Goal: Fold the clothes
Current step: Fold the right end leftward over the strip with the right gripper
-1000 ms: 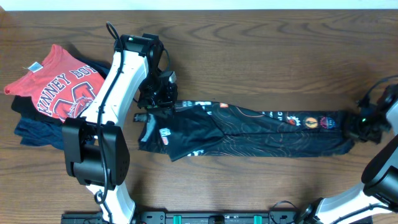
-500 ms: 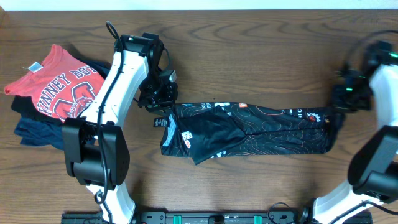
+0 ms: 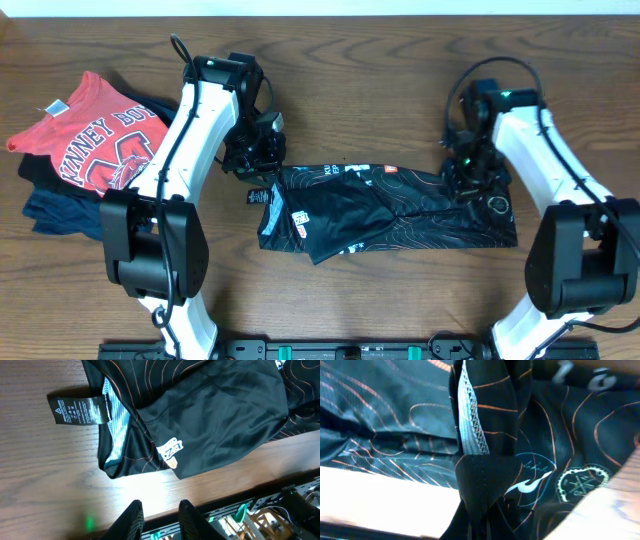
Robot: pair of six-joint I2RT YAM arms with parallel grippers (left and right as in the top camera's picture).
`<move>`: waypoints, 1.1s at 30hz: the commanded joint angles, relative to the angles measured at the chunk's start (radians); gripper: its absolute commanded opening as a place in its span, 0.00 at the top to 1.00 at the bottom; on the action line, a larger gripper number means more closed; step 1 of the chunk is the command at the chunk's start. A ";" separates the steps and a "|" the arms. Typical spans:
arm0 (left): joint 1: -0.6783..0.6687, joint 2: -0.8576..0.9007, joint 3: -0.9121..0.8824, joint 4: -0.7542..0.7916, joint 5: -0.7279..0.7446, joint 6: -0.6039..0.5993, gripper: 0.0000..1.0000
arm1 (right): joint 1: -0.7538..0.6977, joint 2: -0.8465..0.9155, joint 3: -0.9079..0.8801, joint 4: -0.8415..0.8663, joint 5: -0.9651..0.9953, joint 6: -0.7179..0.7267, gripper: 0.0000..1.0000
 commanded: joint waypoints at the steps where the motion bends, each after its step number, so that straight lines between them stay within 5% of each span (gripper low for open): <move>1: 0.001 -0.005 -0.007 -0.006 -0.005 -0.005 0.73 | 0.035 -0.003 -0.031 0.015 0.003 0.030 0.99; 7: 0.001 -0.005 -0.007 -0.010 -0.005 -0.005 0.73 | 0.063 -0.003 -0.039 0.015 0.002 0.029 0.97; 10: 0.001 -0.005 -0.007 -0.010 -0.005 -0.005 0.73 | 0.066 -0.003 -0.039 0.005 -0.010 0.029 0.67; 15: 0.001 -0.005 -0.007 -0.010 -0.005 -0.005 0.72 | 0.066 -0.003 -0.038 0.006 -0.016 0.029 0.55; 19: 0.000 -0.005 -0.007 -0.012 -0.005 -0.005 0.54 | 0.054 -0.004 -0.014 0.005 0.012 0.040 0.53; 33: 0.001 -0.005 -0.126 0.098 -0.005 -0.005 0.39 | 0.004 -0.009 0.121 -0.044 0.026 0.081 0.51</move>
